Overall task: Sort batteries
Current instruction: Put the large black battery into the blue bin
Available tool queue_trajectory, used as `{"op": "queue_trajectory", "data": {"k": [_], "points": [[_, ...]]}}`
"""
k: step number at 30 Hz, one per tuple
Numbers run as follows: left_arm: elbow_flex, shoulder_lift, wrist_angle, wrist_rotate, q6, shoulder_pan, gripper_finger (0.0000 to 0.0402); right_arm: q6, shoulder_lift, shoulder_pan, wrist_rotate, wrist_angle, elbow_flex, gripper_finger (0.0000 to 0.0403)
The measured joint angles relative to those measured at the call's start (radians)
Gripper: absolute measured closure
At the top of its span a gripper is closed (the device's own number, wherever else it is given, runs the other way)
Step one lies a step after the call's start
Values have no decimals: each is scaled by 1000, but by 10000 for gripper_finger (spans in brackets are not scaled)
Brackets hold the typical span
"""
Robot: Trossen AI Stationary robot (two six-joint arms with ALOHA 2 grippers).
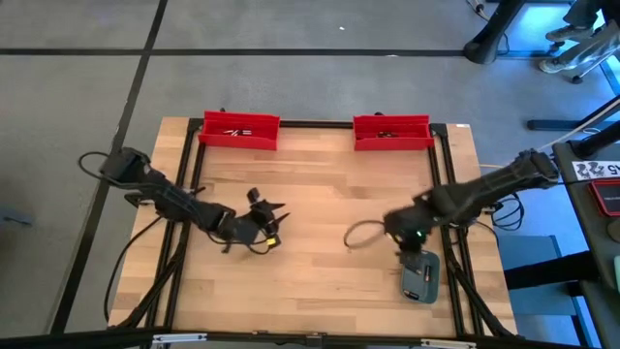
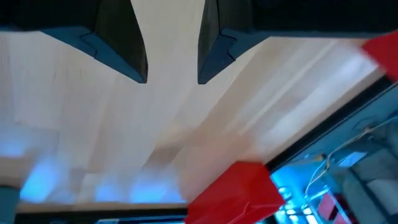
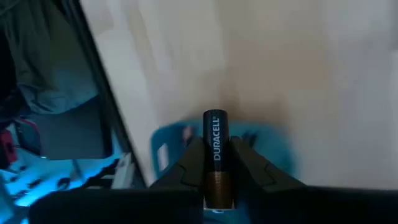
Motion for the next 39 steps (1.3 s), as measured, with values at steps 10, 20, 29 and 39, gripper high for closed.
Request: {"op": "queue_trajectory", "data": {"k": [10, 20, 29, 39], "points": [[0, 55, 116, 90, 73, 66, 270, 549, -71, 382, 72, 210, -209, 362], [0, 55, 139, 90, 69, 70, 270, 647, -69, 473, 224, 426, -412, 362], [0, 55, 140, 90, 59, 74, 270, 638, -69, 473, 249, 508, -481, 332], [0, 55, 139, 90, 55, 92, 270, 694, -69, 472, 282, 507, -487, 320]]}}
